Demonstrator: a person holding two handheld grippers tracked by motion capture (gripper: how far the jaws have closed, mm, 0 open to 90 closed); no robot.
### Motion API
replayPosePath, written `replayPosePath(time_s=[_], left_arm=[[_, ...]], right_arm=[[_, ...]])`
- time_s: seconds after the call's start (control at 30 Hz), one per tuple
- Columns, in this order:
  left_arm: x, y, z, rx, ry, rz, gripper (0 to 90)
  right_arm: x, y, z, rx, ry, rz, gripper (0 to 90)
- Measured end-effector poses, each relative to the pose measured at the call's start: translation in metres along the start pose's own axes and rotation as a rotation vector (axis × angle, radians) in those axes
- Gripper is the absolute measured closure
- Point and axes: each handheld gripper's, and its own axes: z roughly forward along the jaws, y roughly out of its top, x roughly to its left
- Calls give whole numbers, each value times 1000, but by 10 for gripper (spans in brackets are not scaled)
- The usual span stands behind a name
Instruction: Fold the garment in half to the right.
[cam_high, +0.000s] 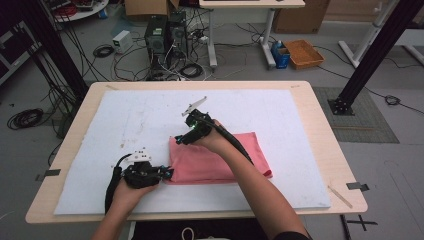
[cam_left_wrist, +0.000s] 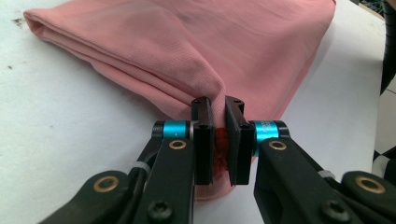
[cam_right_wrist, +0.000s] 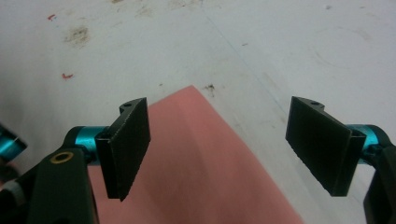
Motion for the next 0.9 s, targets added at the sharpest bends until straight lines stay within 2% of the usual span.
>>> replayPosePath(time_s=[0.1,0.23,0.3,0.37,0.4,0.43,0.47,0.53,0.7,0.9], left_arm=[[-1,1,1,2,-6,1,827],[-2,1,1,0,-5,7,827],[-3,1,1,2,-6,10,827],[-2,0,1,4,-5,10,827],[-2,0,1,4,-4,11,827],[-2,0,1,5,-2,8,827],[-2,0,1,4,-3,6,827],[-2,1,1,7,-1,11,827],[-1,0,0,6,1,11,827],[0,0,0,7,0,6,827]], right_arm=[[3,7,14,22,25,5,238],[12,14,37,67,25,-36,324],[16,13,45,94,31,-56,443],[18,10,53,132,24,-74,521],[20,11,52,133,7,-82,556],[21,11,51,138,-4,-90,630],[21,12,51,138,3,-103,729],[24,13,51,142,3,-129,819],[31,15,53,138,-14,-159,848],[34,17,55,140,-23,-154,854]])
